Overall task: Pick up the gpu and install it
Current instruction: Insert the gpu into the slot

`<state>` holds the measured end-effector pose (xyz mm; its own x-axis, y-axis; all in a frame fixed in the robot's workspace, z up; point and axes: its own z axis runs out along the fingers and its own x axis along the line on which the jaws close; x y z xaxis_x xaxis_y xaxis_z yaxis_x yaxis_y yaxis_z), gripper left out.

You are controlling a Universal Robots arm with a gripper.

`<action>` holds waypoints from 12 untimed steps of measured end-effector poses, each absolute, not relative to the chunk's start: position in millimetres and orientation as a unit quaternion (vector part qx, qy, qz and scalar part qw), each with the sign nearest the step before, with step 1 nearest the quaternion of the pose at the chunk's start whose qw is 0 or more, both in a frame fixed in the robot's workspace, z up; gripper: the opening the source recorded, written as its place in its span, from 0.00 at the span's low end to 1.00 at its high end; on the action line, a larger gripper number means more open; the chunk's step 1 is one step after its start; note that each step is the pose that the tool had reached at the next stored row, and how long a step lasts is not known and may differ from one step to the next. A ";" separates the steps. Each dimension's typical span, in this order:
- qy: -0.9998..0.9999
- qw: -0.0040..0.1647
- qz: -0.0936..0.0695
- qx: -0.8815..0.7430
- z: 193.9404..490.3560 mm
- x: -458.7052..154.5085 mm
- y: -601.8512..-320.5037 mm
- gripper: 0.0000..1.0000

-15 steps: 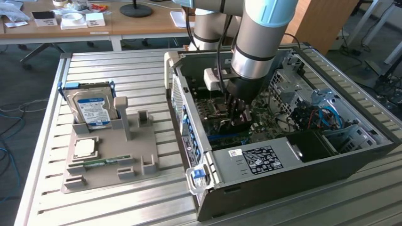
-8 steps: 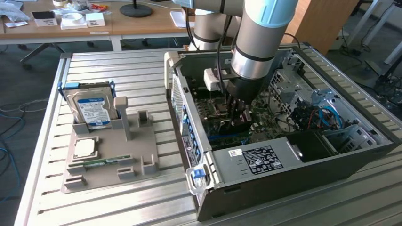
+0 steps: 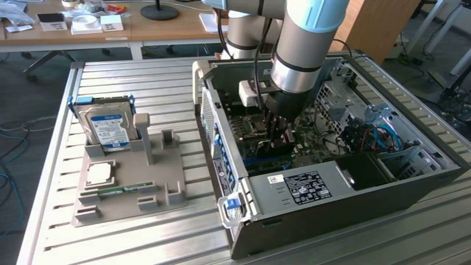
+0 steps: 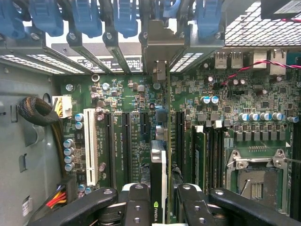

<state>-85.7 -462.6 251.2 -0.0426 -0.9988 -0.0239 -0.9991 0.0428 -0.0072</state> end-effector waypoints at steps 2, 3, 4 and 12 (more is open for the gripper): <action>0.722 0.011 0.006 -0.692 251.1 -85.9 -462.6 0.27; 0.722 0.011 0.006 -0.692 251.1 -85.9 -462.6 0.27; 0.722 0.011 0.006 -0.692 251.1 -85.9 -462.7 0.27; 0.722 0.011 0.006 -0.692 249.6 -86.2 -462.7 0.27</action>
<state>-86.2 -462.7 249.6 -0.0425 -0.9988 -0.0236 -0.9991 0.0427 -0.0071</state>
